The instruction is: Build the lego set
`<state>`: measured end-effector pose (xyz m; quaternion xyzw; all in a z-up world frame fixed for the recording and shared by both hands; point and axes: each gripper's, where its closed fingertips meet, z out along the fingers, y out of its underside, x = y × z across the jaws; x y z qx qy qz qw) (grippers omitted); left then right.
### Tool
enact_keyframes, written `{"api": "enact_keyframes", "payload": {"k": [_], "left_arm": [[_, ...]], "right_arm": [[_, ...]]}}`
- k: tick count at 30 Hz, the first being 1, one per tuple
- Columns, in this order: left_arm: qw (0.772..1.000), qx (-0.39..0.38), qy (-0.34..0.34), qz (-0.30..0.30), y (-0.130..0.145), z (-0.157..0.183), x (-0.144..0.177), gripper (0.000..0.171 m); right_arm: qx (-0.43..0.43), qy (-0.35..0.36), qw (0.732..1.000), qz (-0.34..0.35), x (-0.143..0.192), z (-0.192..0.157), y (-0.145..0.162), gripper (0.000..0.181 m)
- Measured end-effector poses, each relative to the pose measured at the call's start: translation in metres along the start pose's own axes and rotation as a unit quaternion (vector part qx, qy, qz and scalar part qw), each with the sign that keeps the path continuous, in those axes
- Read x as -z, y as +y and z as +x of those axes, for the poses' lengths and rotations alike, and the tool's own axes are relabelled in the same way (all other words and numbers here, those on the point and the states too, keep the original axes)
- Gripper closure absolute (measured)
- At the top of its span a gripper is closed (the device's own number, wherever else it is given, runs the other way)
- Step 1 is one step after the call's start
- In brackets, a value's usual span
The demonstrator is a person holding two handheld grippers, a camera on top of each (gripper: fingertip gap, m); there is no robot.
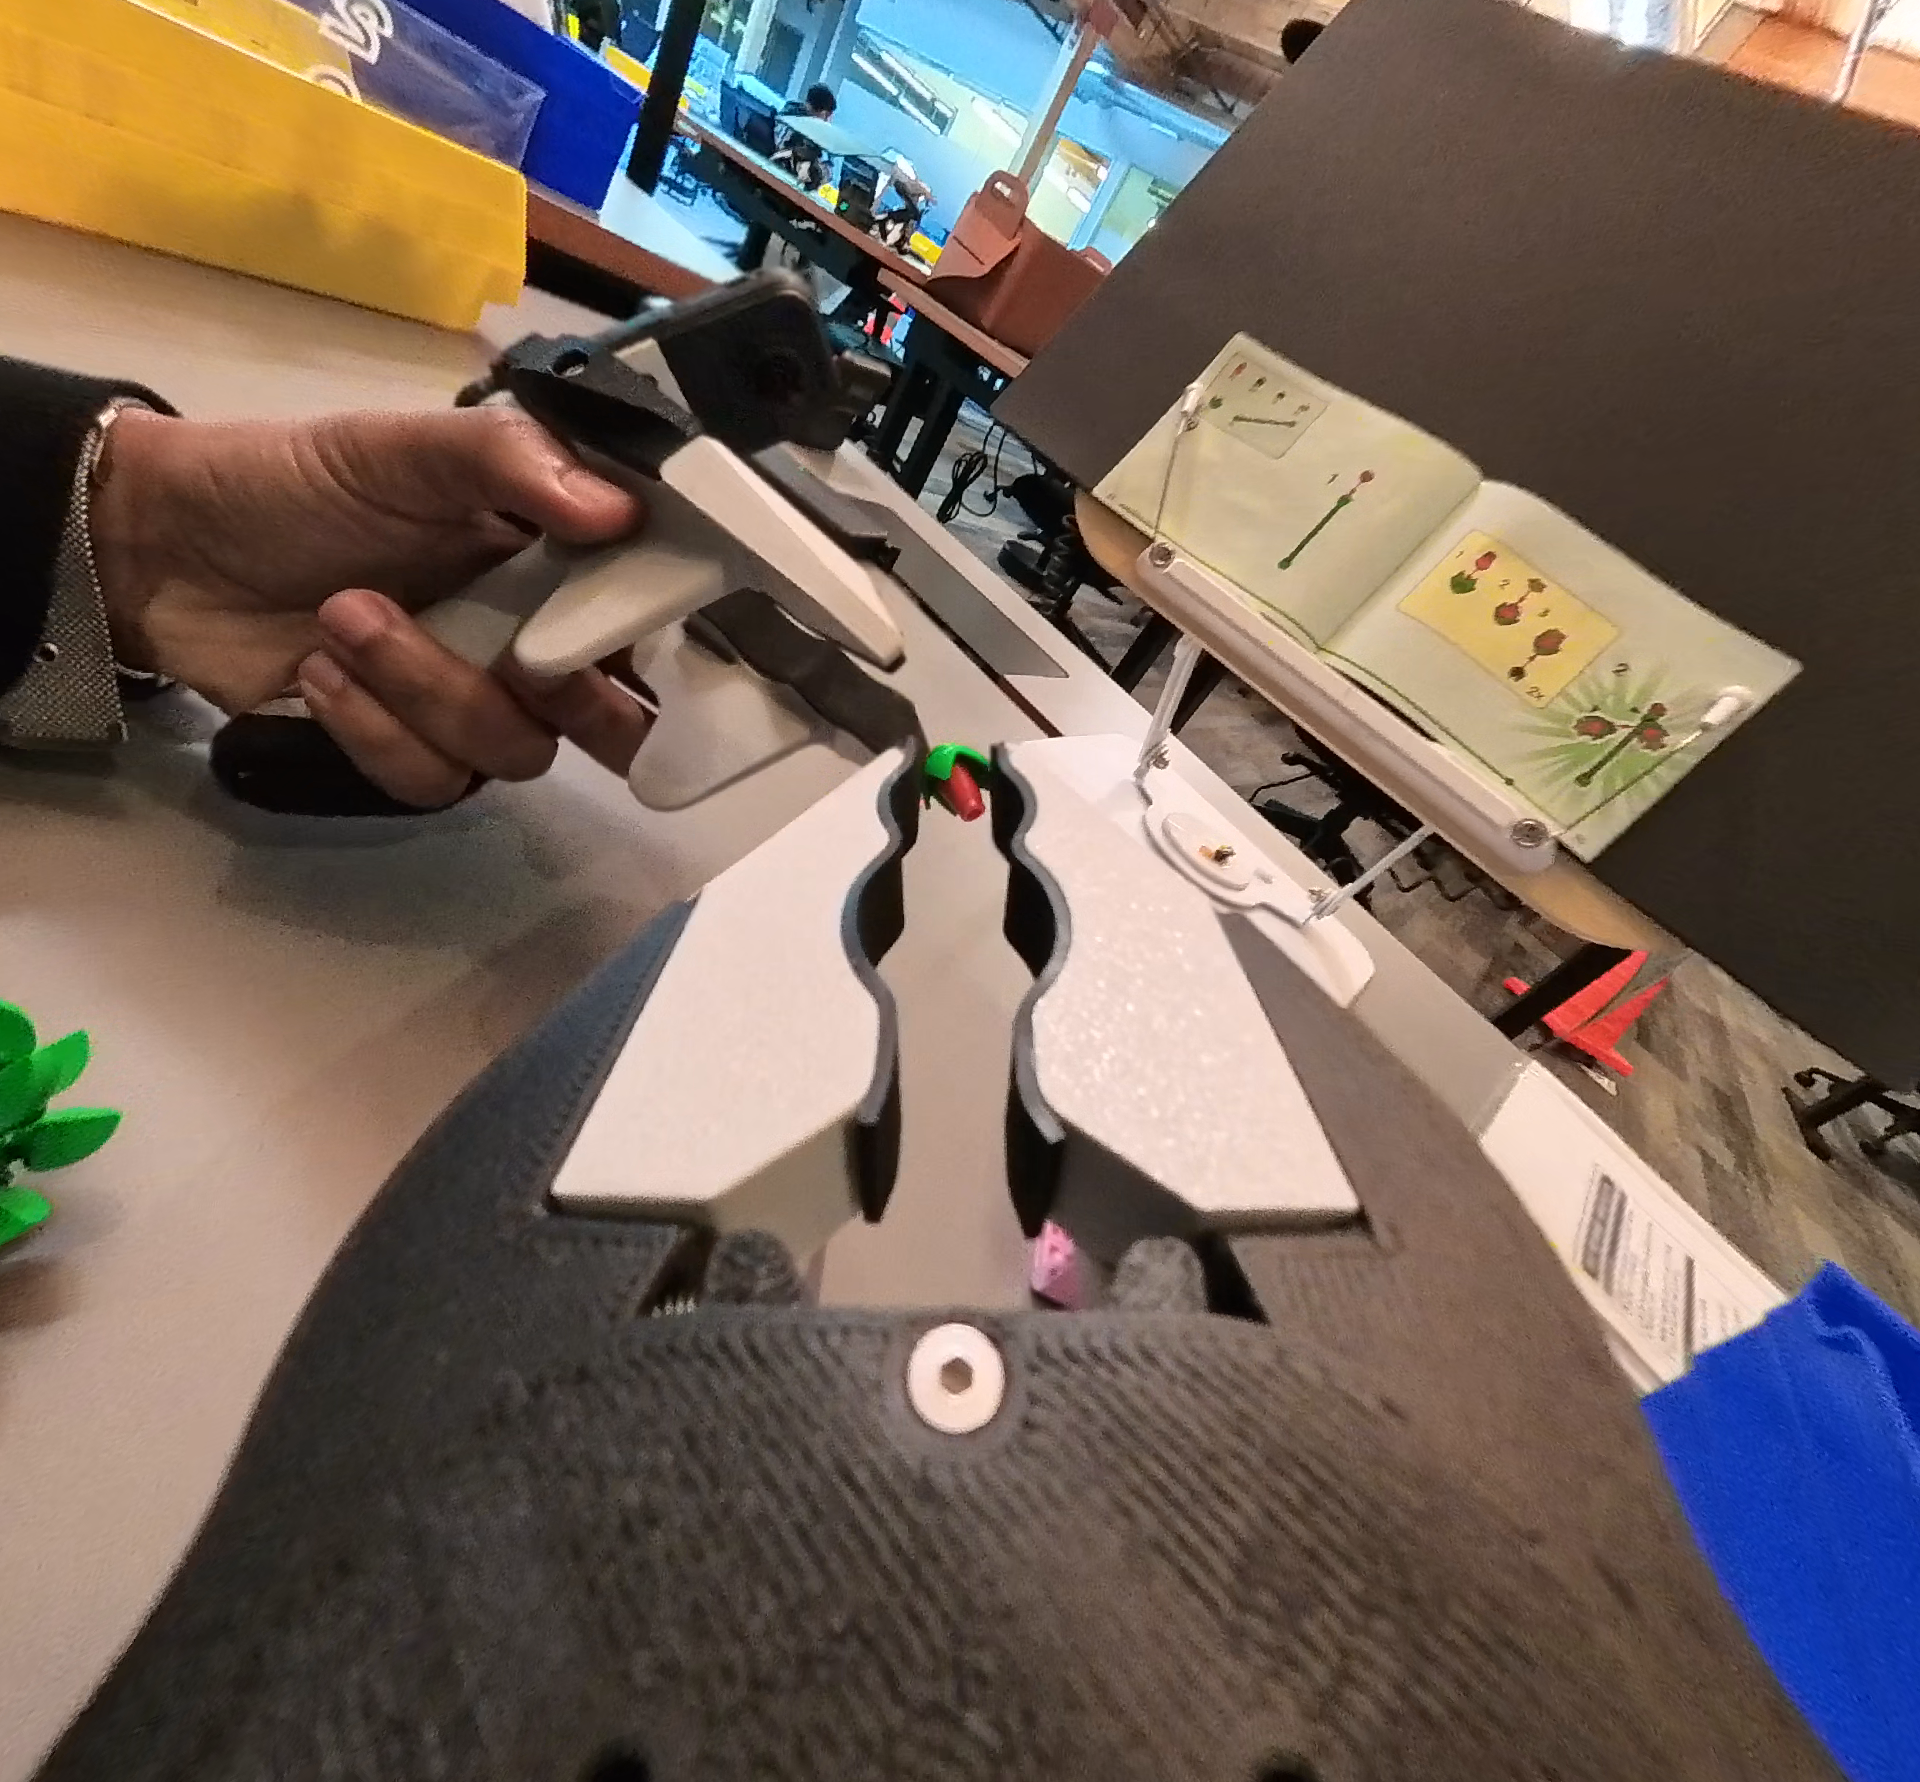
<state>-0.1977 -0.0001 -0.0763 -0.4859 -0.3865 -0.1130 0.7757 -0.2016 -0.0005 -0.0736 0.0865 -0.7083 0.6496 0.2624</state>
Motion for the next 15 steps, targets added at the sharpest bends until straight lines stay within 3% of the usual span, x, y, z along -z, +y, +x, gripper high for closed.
{"api": "enact_keyframes", "payload": {"k": [5,10,15], "left_arm": [[0.999,0.029,0.004,-0.03,0.014,-0.006,-0.007,0.137],[0.999,0.044,0.012,-0.029,0.015,-0.007,-0.006,0.155],[0.998,0.047,0.019,-0.039,0.019,-0.005,-0.007,0.157]], "right_arm": [[0.008,-0.014,1.0,-0.017,-0.003,-0.007,0.006,0.17],[0.025,-0.016,0.999,-0.031,-0.005,-0.01,0.01,0.17],[0.04,-0.021,0.998,-0.037,-0.006,-0.014,0.011,0.17]]}}
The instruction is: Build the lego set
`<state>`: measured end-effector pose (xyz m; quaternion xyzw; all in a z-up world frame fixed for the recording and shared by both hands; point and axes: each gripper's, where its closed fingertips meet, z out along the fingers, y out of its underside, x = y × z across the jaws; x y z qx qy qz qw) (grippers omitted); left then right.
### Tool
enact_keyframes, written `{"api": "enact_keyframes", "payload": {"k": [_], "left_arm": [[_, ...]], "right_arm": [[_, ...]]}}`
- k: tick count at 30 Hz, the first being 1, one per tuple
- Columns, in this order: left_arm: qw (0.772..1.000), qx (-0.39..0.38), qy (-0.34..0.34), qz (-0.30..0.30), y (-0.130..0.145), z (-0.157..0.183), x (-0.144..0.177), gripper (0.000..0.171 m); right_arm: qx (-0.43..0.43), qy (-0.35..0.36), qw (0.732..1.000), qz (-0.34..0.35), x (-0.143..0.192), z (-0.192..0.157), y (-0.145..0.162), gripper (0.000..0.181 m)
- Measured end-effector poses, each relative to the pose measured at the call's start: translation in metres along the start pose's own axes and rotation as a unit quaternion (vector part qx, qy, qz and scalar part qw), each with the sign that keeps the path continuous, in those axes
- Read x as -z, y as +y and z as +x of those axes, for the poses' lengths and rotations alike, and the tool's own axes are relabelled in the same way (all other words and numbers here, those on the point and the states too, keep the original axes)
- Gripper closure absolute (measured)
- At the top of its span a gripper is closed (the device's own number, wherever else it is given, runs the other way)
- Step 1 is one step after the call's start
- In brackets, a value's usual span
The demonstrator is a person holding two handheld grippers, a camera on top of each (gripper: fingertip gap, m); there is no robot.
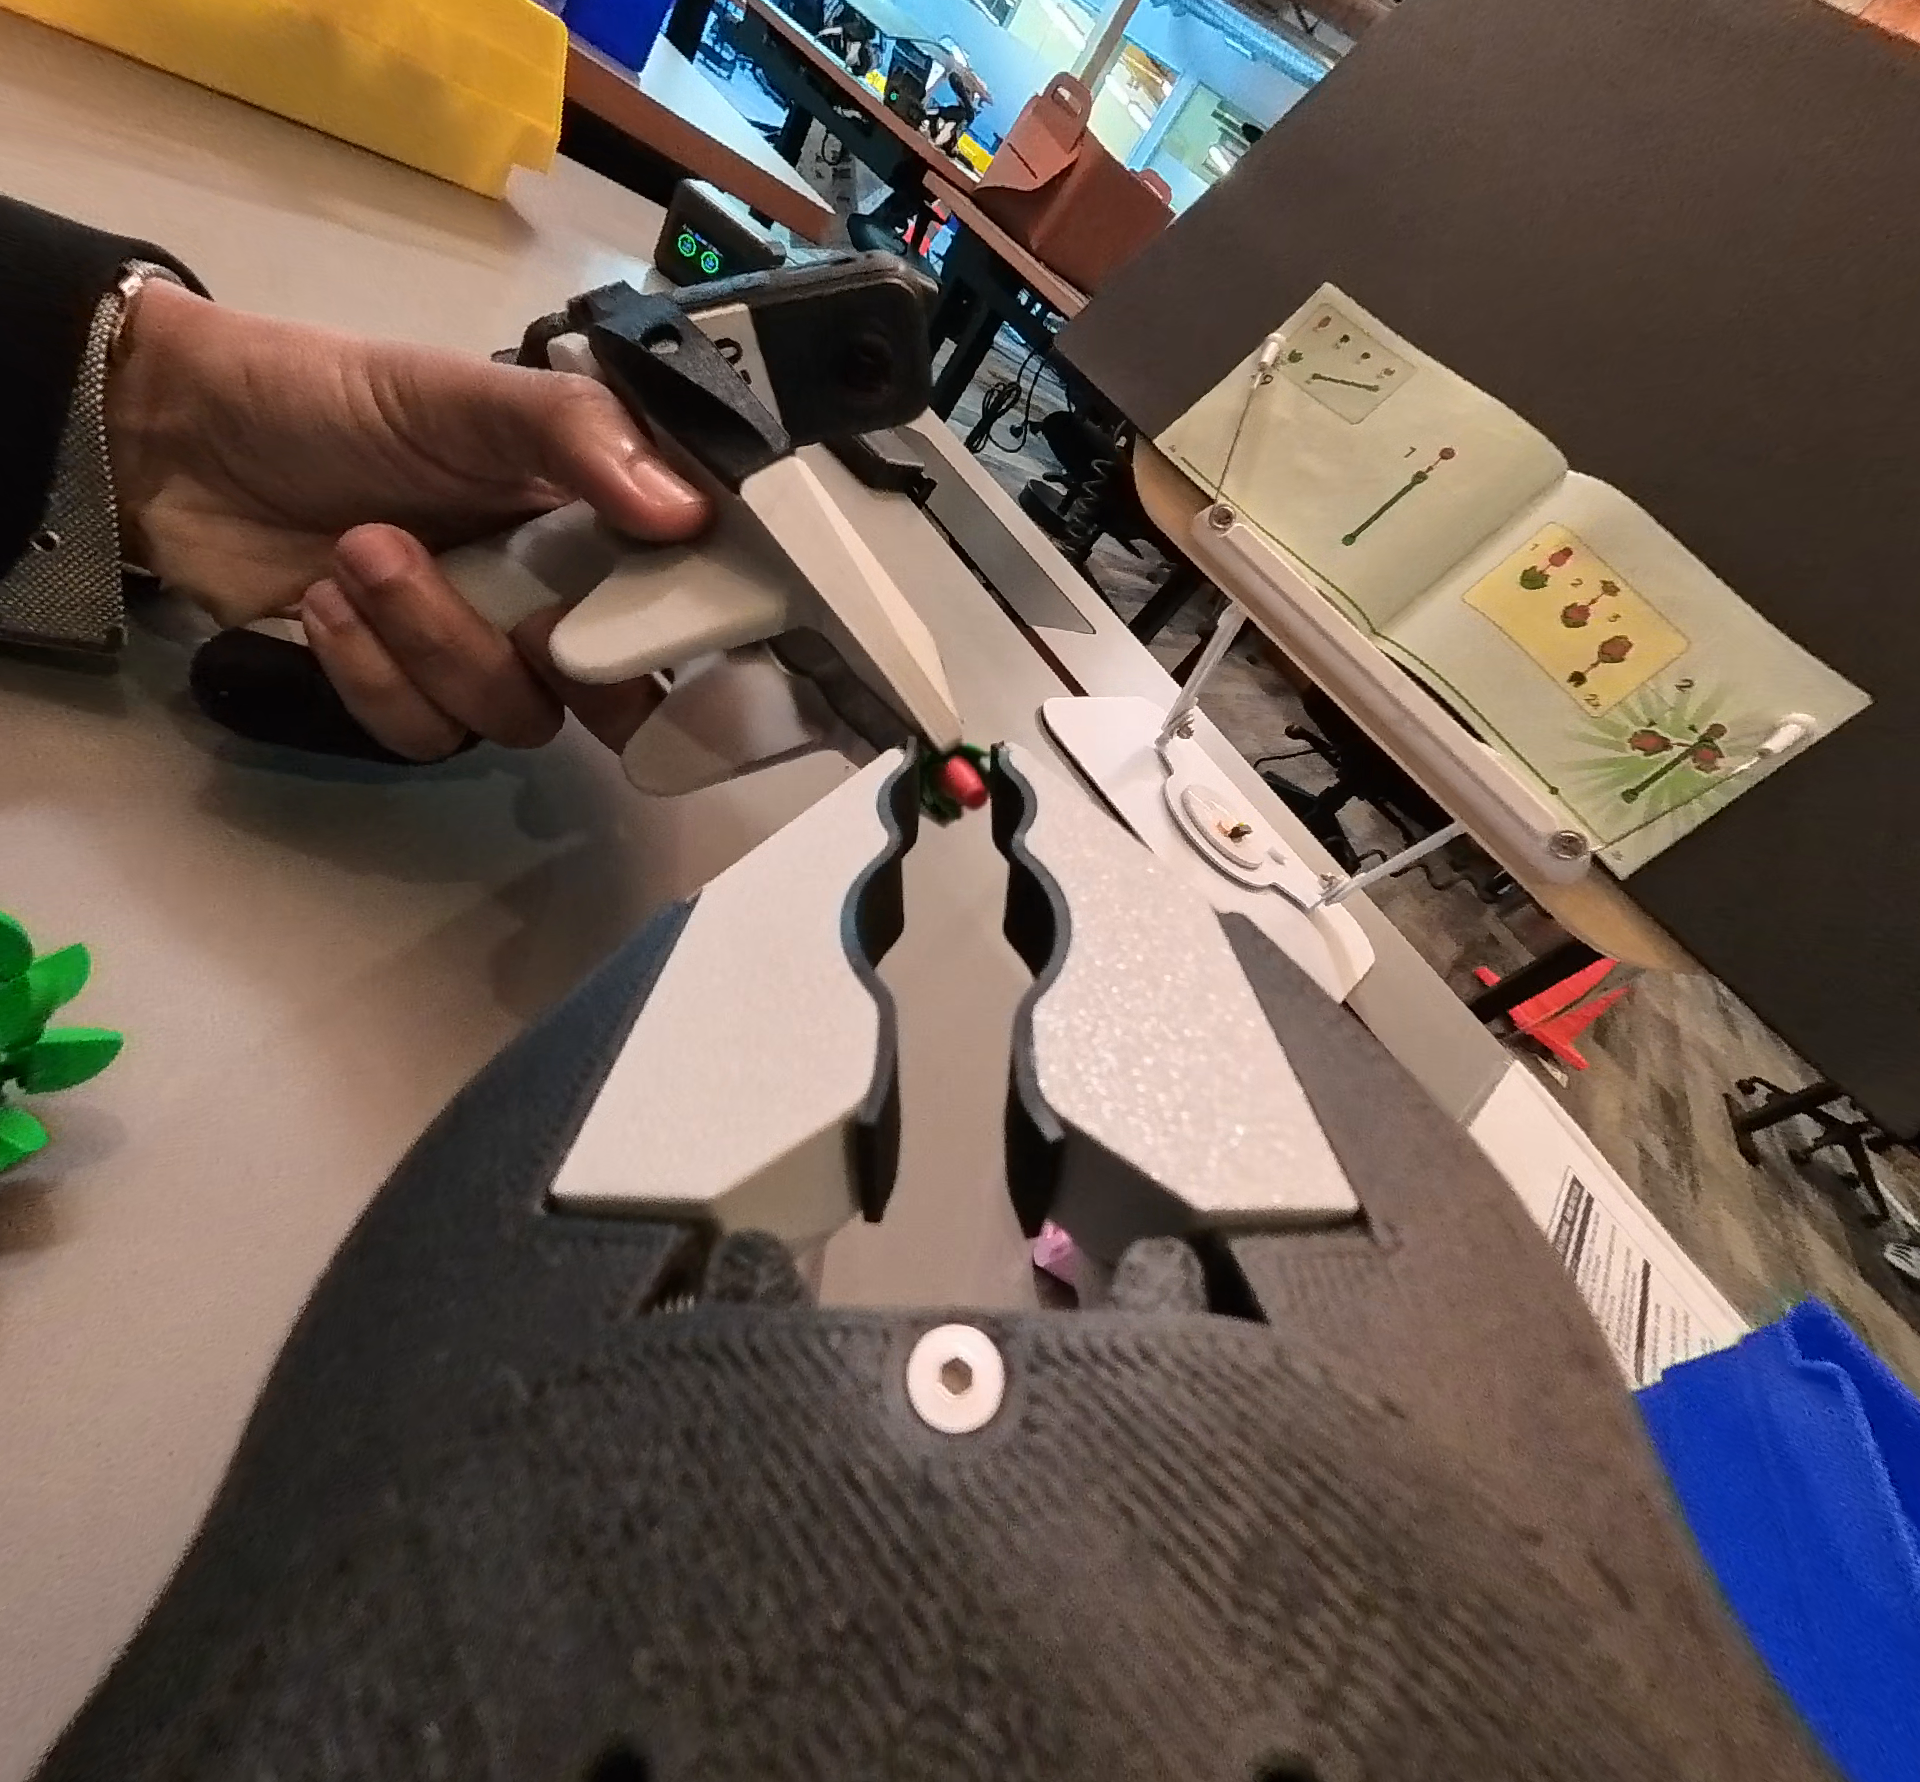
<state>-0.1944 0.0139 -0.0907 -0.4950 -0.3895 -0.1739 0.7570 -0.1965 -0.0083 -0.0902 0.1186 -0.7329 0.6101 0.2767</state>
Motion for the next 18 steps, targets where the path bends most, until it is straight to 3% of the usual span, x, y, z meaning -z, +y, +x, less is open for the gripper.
{"api": "enact_keyframes", "payload": {"k": [8,13,18], "left_arm": [[1.0,-0.004,0.014,0.009,-0.004,0.005,0.001,0.159],[0.992,0.058,0.075,0.077,-0.024,0.013,0.012,0.157],[0.982,0.109,0.123,0.094,-0.027,0.018,0.014,0.158]], "right_arm": [[-0.018,0.009,1.0,0.017,0.001,0.005,-0.004,0.164],[-0.002,0.044,0.998,0.038,0.006,0.013,-0.013,0.154],[0.058,0.064,0.995,0.042,0.005,0.005,-0.018,0.149]]}}
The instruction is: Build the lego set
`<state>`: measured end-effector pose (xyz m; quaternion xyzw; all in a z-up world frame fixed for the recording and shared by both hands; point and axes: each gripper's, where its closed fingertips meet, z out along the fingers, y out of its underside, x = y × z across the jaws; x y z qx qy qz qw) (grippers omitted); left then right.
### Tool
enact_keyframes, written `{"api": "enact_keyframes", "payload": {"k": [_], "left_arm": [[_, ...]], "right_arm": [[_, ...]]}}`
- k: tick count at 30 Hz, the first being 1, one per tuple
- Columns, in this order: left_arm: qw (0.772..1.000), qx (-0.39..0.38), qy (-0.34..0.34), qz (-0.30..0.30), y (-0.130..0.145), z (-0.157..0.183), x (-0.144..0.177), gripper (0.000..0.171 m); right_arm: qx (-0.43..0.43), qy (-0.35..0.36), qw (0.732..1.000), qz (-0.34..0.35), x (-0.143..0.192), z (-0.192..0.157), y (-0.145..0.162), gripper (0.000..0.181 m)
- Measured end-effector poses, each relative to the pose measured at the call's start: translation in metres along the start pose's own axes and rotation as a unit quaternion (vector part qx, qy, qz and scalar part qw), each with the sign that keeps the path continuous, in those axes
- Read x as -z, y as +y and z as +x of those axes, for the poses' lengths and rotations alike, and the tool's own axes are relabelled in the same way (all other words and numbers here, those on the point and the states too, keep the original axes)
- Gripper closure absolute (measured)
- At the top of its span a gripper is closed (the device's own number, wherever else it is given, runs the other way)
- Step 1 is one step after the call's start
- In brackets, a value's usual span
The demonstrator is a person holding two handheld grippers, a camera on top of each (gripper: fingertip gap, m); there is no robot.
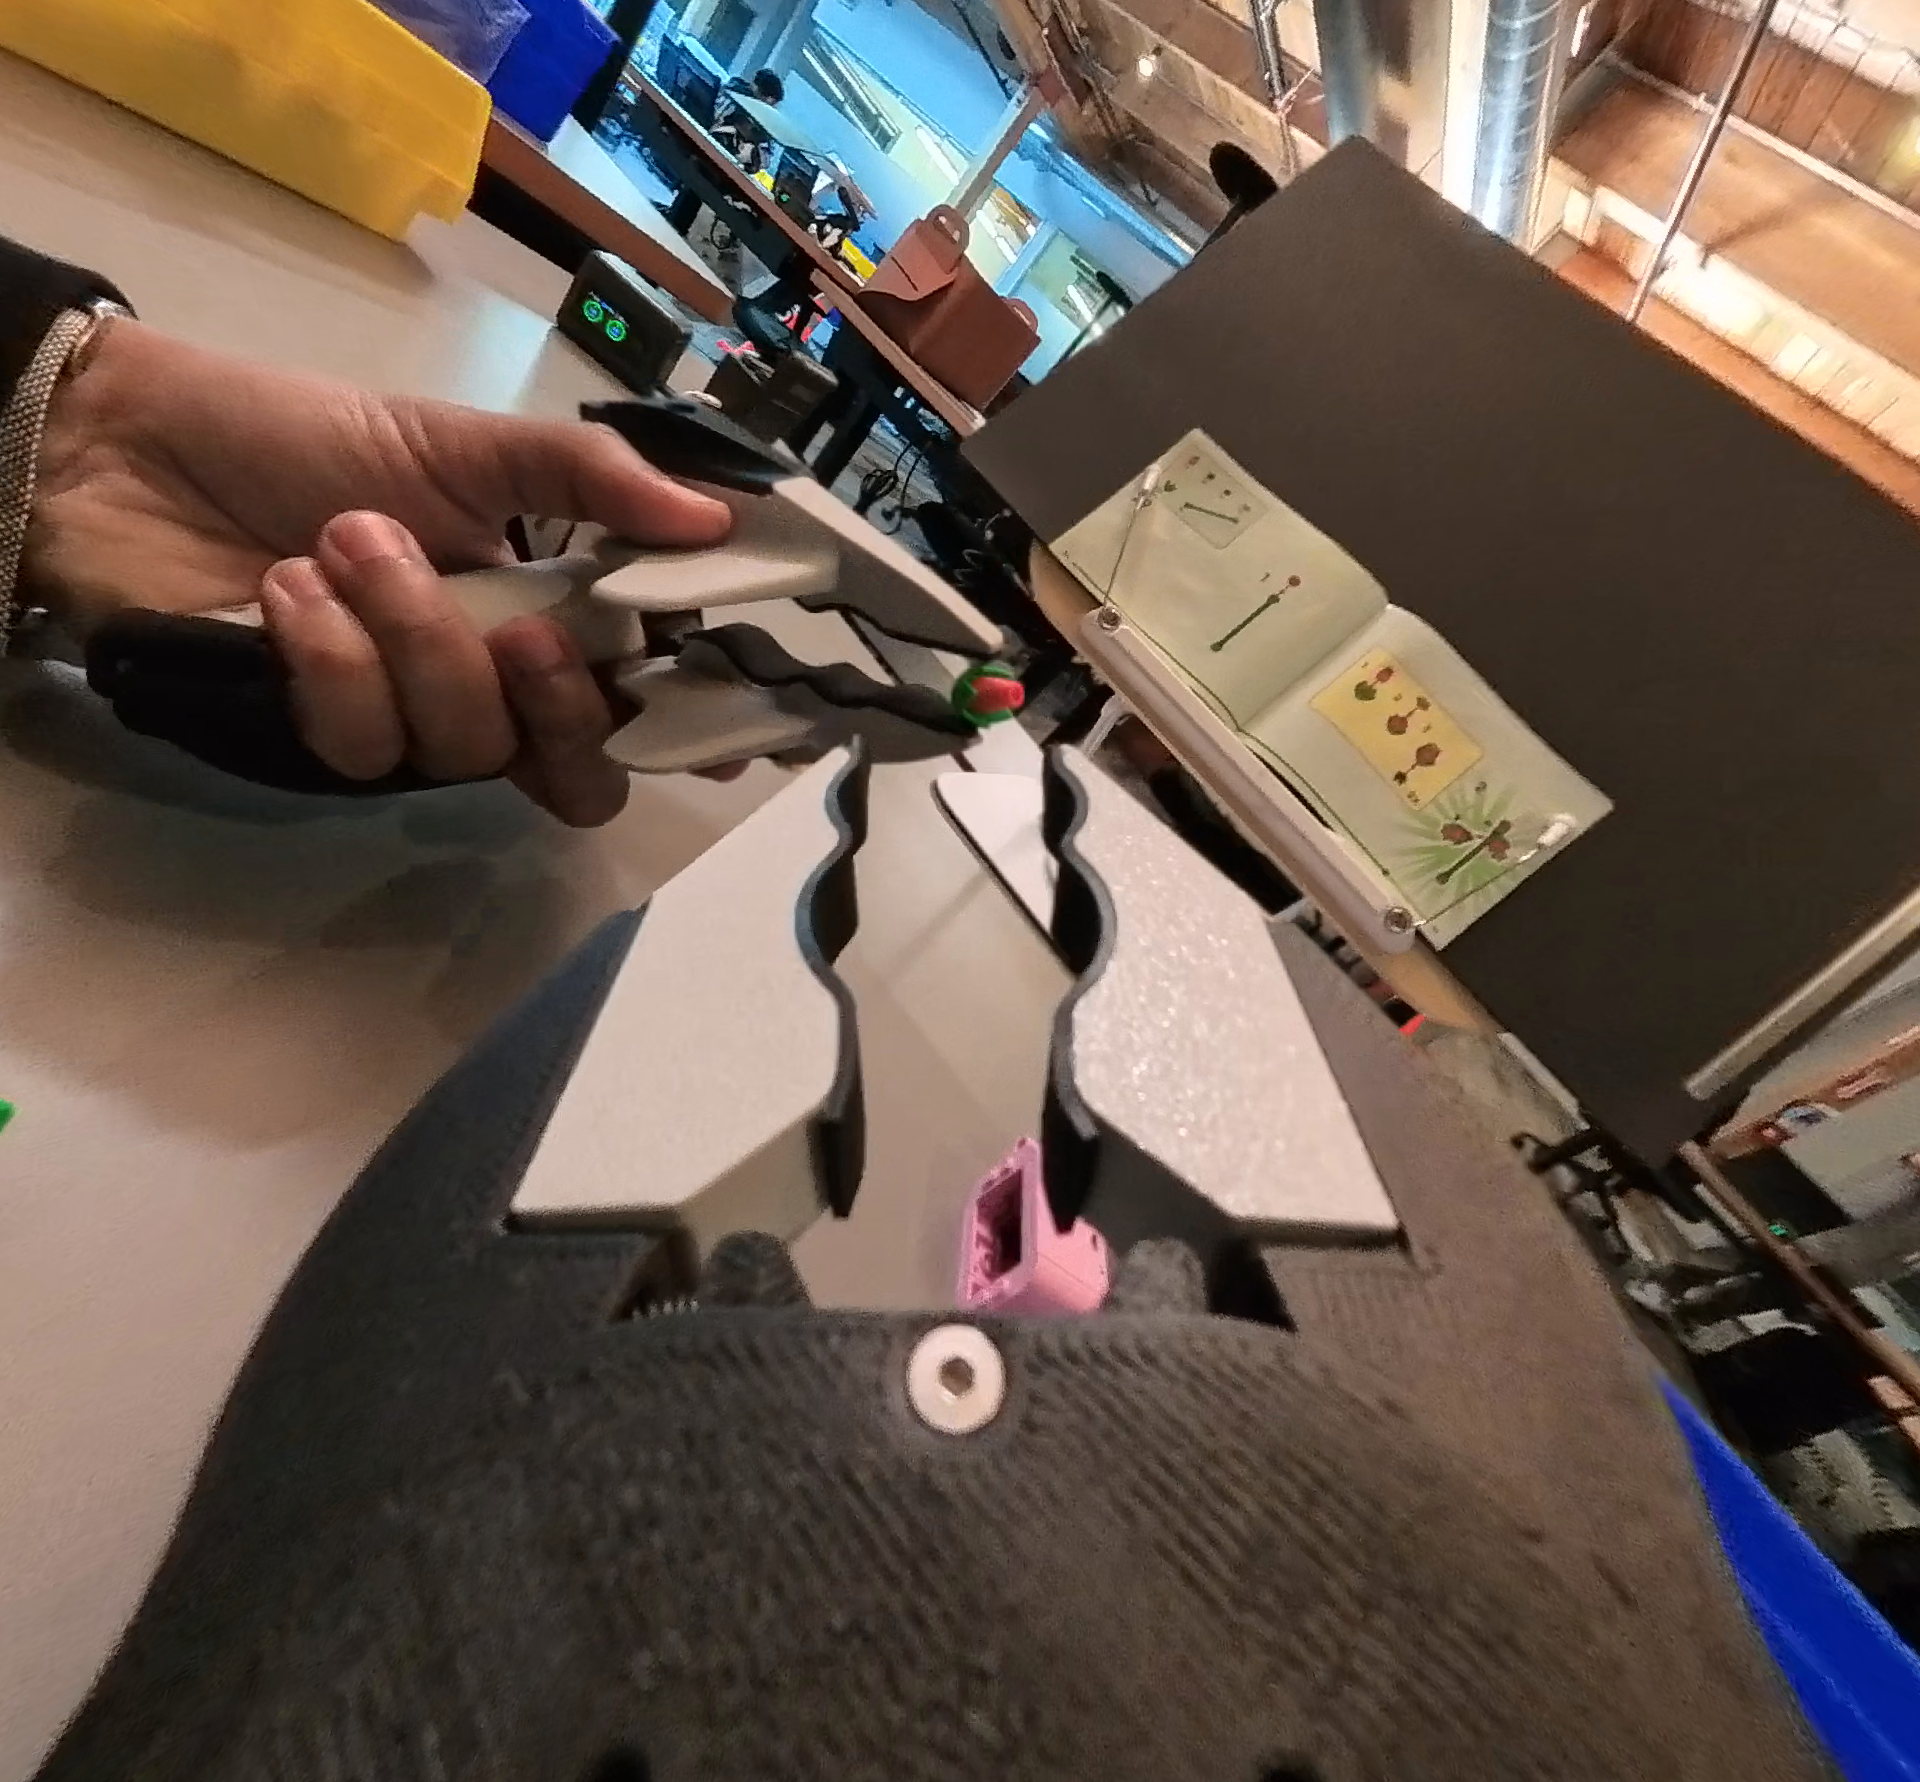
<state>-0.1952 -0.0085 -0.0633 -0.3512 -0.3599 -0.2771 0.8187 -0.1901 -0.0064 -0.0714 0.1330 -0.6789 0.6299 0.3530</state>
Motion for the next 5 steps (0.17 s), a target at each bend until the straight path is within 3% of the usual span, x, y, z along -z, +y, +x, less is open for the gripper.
{"api": "enact_keyframes", "payload": {"k": [5], "left_arm": [[0.999,0.03,0.026,-0.013,0.0091,0.0015,-0.0088,0.156]], "right_arm": [[0.022,0.027,0.999,0.009,0.0016,0.003,-0.006,0.149]]}}
